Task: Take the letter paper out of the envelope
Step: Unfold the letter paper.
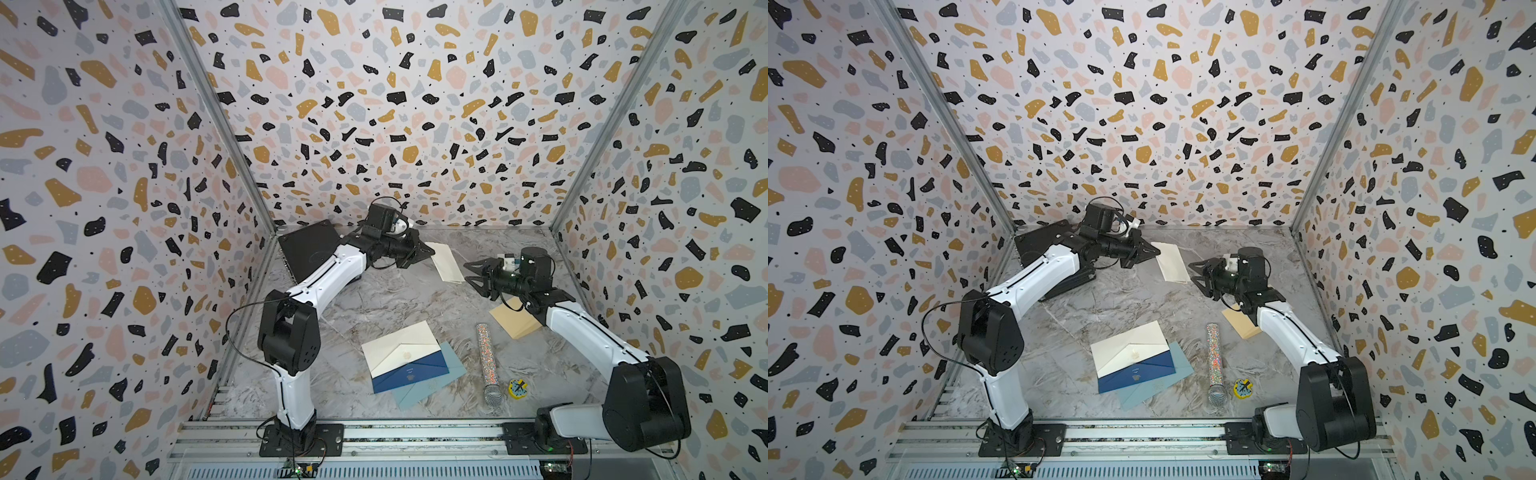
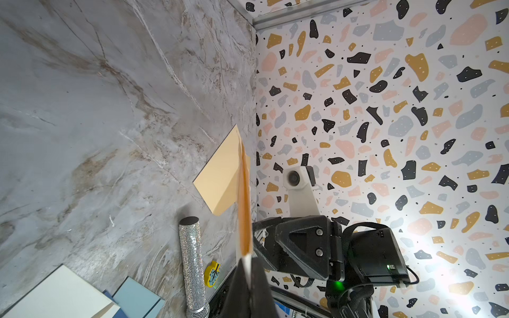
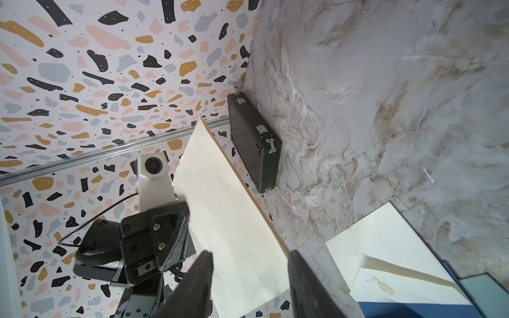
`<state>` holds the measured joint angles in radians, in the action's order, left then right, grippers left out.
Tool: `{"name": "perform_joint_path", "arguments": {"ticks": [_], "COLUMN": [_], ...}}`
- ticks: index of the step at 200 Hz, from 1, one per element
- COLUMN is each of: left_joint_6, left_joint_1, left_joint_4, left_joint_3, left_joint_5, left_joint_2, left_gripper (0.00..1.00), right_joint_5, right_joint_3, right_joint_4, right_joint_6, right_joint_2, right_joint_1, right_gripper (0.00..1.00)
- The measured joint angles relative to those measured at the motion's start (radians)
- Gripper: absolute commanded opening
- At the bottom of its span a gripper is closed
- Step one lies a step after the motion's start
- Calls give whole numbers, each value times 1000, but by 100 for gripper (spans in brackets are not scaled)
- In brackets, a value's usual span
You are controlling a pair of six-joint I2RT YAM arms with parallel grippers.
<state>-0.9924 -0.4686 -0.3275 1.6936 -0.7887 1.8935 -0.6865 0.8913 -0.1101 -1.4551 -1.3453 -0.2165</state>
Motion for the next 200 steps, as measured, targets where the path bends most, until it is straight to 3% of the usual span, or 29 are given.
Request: {"name": "perform_joint_path", "arguments": {"ticks": [109, 133, 200], "left_joint_6": [1, 1, 0], "left_joint_1": [0, 0, 0], "left_joint_4": [-5, -5, -1], "left_joint_3": [2, 2, 2], "left_joint_5": [0, 0, 0], "left_joint_2": [1, 1, 3], "left_gripper": [0, 0, 0], "right_joint_5": [2, 2, -6], "right_joint_3": [-6, -7, -14], "right_joint_4": [15, 13, -80], "right_joint_6": [8, 8, -59], "right_joint_2": [0, 0, 0], "right_joint_1": [0, 0, -1], "right_gripper": [57, 49, 41]}}
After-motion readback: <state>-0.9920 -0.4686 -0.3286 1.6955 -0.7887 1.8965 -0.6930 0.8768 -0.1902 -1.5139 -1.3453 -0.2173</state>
